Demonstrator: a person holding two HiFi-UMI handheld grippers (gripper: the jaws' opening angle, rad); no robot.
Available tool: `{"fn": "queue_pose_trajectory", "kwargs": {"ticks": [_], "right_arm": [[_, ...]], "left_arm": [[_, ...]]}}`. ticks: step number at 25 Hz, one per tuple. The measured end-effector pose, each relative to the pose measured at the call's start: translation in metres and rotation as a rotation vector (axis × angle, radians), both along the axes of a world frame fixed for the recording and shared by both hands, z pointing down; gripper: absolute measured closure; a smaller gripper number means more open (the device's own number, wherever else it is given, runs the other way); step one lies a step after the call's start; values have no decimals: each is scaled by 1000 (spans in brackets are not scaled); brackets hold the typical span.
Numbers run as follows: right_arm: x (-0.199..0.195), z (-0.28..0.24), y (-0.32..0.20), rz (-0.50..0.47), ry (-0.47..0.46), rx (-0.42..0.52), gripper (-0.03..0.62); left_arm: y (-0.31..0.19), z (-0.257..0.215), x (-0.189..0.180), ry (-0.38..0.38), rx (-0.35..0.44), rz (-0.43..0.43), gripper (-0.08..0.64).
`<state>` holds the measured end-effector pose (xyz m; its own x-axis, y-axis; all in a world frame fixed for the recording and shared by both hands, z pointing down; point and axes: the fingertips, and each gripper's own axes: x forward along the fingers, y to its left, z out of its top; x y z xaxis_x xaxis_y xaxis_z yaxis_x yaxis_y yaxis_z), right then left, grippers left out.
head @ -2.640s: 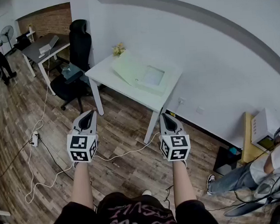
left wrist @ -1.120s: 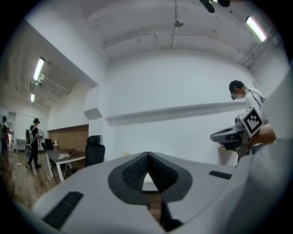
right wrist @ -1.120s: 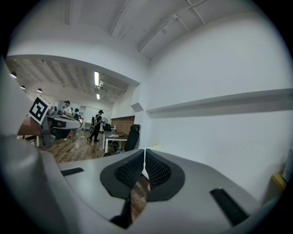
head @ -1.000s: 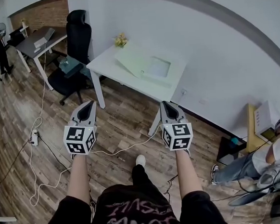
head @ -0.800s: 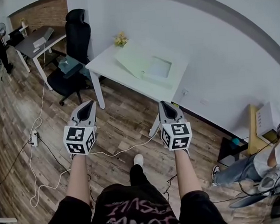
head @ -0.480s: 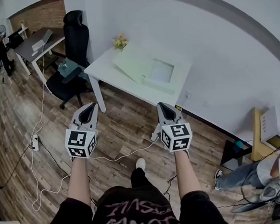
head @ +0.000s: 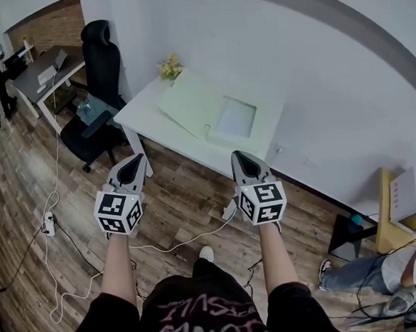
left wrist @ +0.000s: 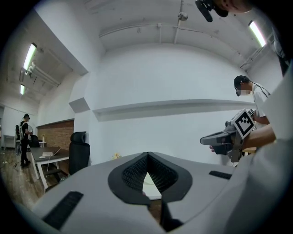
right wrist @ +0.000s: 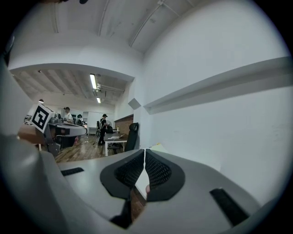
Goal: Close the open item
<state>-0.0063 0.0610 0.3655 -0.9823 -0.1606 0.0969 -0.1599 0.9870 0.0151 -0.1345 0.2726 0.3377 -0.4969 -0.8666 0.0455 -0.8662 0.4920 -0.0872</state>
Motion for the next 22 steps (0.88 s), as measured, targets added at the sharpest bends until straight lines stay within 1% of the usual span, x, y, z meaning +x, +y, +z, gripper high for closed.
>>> {"fn": "queue_pose_trajectory", "kwargs": {"ticks": [4, 8, 12, 18, 22], "right_arm": [[-30, 0, -39, 0, 5, -2, 566], [-57, 3, -72, -12, 11, -12, 566], [-77, 5, -101, -11, 17, -23, 566], [-95, 11, -128, -5, 26, -31, 566], [-107, 17, -135, -6, 31, -27, 566]], "left_arm": [[-37, -5, -28, -12, -8, -2, 546], [-66, -3, -54, 2, -12, -18, 546], [-88, 2, -76, 7, -33, -46, 546], [-113, 6, -92, 7, -76, -47, 546], [-120, 8, -105, 16, -64, -50, 548]]}}
